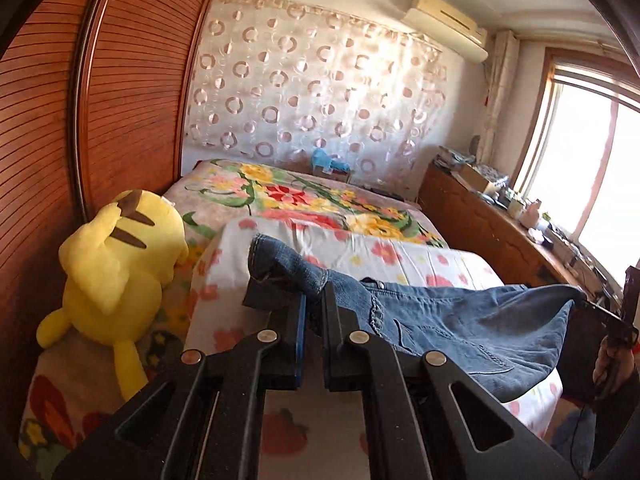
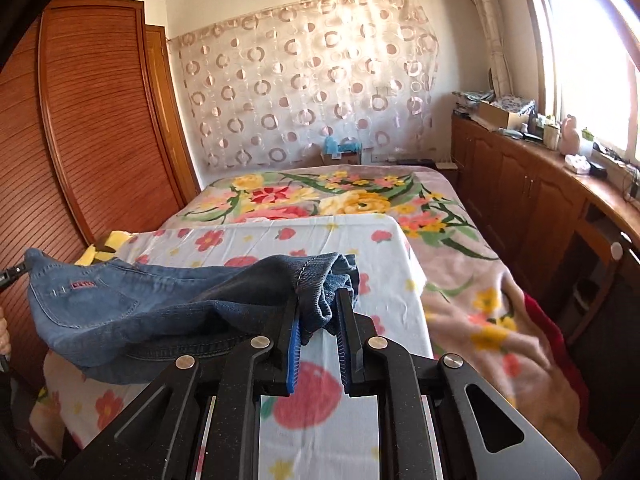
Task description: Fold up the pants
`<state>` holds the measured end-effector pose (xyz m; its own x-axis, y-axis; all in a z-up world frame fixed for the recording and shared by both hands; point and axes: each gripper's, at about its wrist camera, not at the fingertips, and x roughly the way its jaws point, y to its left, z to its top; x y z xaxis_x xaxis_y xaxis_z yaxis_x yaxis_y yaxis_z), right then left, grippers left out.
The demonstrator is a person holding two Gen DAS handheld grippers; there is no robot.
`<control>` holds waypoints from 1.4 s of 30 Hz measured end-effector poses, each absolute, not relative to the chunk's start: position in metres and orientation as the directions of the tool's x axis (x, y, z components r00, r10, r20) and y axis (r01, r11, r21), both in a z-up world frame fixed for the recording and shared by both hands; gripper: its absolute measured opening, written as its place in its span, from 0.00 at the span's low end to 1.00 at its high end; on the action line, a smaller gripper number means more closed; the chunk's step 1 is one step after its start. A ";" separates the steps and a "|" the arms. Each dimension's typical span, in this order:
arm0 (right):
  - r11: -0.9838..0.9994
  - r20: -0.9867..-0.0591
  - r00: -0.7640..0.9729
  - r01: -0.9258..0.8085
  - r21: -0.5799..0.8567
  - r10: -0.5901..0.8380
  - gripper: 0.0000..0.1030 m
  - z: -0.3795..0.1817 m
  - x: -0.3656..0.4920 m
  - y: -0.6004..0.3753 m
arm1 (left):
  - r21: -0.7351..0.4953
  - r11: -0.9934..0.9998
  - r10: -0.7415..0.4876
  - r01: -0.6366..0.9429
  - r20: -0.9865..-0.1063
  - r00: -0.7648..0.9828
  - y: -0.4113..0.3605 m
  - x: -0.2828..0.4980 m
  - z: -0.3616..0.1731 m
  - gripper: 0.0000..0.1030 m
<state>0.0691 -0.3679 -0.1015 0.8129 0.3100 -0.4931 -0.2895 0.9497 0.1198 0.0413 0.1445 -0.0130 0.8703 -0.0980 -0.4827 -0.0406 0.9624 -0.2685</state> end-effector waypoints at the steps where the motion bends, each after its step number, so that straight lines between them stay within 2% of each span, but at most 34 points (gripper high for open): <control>1: 0.947 -0.492 0.810 -0.296 0.129 0.320 0.15 -0.104 0.059 -0.372 | -0.273 0.961 -0.103 -0.038 -0.485 0.868 0.143 0.035 -0.015 0.07; 5: 0.939 -0.500 0.796 -0.308 0.151 0.341 0.15 -0.108 0.042 -0.392 | -0.222 0.974 -0.081 -0.046 -0.529 0.845 0.134 0.019 -0.030 0.07; 12: 0.945 -0.569 0.755 -0.288 0.157 0.325 0.16 -0.135 0.042 -0.399 | -0.197 0.978 -0.080 -0.063 -0.644 0.761 0.132 0.009 -0.080 0.08; 17: 0.950 -0.598 0.739 -0.253 0.183 0.311 0.16 -0.141 0.061 -0.402 | -0.198 0.978 -0.084 -0.068 -0.666 0.742 0.135 0.003 -0.086 0.09; 20: 0.952 -0.607 0.733 -0.244 0.186 0.307 0.16 -0.140 0.062 -0.400 | -0.158 0.986 -0.064 -0.060 -0.676 0.734 0.127 0.004 -0.082 0.12; 24: 0.953 -0.615 0.729 -0.238 0.186 0.301 0.17 -0.143 0.052 -0.393 | -0.114 0.992 -0.038 -0.051 -0.662 0.749 0.125 -0.002 -0.078 0.25; 26: 0.954 -0.620 0.724 -0.232 0.192 0.301 0.17 -0.145 0.049 -0.392 | -0.110 0.993 -0.043 -0.038 -0.653 0.756 0.122 -0.003 -0.075 0.35; 27: 0.953 -0.623 0.722 -0.231 0.194 0.302 0.17 -0.145 0.048 -0.391 | -0.112 0.993 -0.050 -0.031 -0.650 0.759 0.121 -0.003 -0.074 0.43; 30: 0.954 -0.628 0.718 -0.225 0.198 0.300 0.17 -0.146 0.048 -0.390 | -0.121 0.993 -0.082 0.004 -0.648 0.757 0.112 0.001 -0.076 0.50; 32: 0.954 -0.630 0.716 -0.221 0.202 0.300 0.17 -0.147 0.046 -0.389 | -0.127 0.992 -0.101 0.022 -0.659 0.745 0.106 0.007 -0.081 0.62; 33: 0.954 -0.631 0.716 -0.220 0.203 0.299 0.17 -0.147 0.046 -0.389 | -0.131 0.991 -0.114 0.035 -0.662 0.741 0.101 0.010 -0.084 0.72; 34: 0.954 -0.633 0.714 -0.218 0.205 0.299 0.17 -0.147 0.046 -0.389 | -0.136 0.989 -0.130 0.051 -0.663 0.737 0.097 0.013 -0.087 0.79; 42: 0.956 -0.641 0.709 -0.216 0.198 0.294 0.17 -0.148 0.043 -0.387 | -0.125 0.986 -0.164 0.107 -0.696 0.699 0.060 0.035 -0.107 0.79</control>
